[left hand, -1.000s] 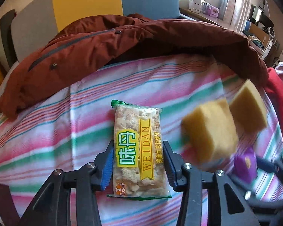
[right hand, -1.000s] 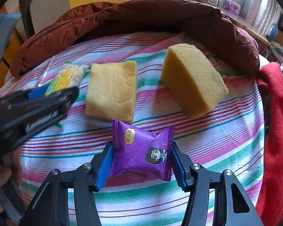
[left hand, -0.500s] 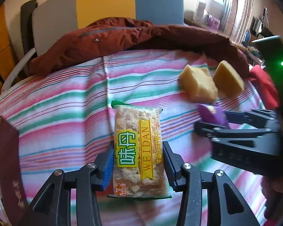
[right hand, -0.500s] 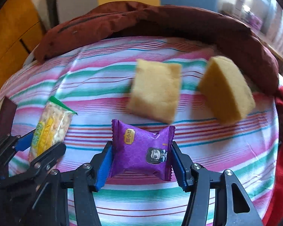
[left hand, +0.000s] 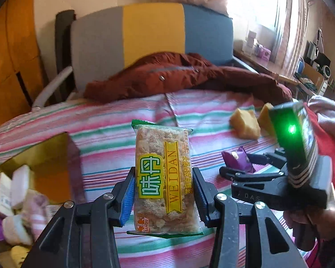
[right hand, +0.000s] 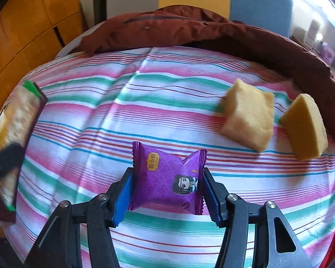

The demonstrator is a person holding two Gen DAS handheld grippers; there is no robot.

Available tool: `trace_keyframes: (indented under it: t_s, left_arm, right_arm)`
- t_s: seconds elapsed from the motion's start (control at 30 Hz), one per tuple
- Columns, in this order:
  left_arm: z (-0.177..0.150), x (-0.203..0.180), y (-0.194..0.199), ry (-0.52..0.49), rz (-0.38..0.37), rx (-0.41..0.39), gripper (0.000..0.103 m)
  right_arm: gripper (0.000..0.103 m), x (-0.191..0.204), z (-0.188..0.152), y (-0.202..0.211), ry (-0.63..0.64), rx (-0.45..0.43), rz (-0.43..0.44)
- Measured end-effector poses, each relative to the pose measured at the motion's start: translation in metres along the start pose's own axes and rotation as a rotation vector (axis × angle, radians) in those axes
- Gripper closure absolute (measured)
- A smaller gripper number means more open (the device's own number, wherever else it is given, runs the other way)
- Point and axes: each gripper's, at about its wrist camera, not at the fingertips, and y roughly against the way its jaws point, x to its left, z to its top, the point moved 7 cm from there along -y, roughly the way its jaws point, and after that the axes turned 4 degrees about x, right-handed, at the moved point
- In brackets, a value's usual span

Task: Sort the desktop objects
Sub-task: 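Carry the purple packet and WEIDAN snack bar over the gold tray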

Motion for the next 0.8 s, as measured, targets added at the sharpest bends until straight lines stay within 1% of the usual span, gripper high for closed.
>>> trace_keyframes:
  t_s: [0.03, 0.07, 0.13, 0.23, 0.5, 0.67, 0.8]
  left_arm:
    - [0.003, 0.004, 0.002, 0.003, 0.008, -0.011, 0.056]
    - [0.001, 0.008, 0.008, 0.008, 0.011, -0.018, 0.056]
    - [-0.001, 0.02, 0.022, 0.021, 0.023, -0.035, 0.056]
    - [-0.005, 0.036, 0.036, 0.037, 0.041, -0.05, 0.056]
    - [-0.025, 0.086, 0.061, 0.095, 0.095, -0.058, 0.056]
    - [-0.04, 0.118, 0.072, 0.139, 0.129, -0.062, 0.056]
    - [-0.05, 0.139, 0.08, 0.167, 0.155, -0.068, 0.056]
  right_arm:
    - [0.044, 0.004, 0.0, 0.0, 0.003, -0.003, 0.008]
    - [0.044, 0.014, -0.005, 0.002, 0.005, -0.005, 0.015]
    - [0.044, 0.022, -0.003, 0.001, 0.006, -0.006, 0.035]
    - [0.044, 0.037, -0.01, 0.008, 0.022, -0.005, 0.054]
    - [0.044, 0.076, -0.019, 0.02, 0.015, 0.001, 0.142]
    - [0.044, 0.104, -0.019, 0.035, 0.002, -0.029, 0.198]
    - [0.044, 0.129, -0.015, 0.049, 0.001, -0.065, 0.225]
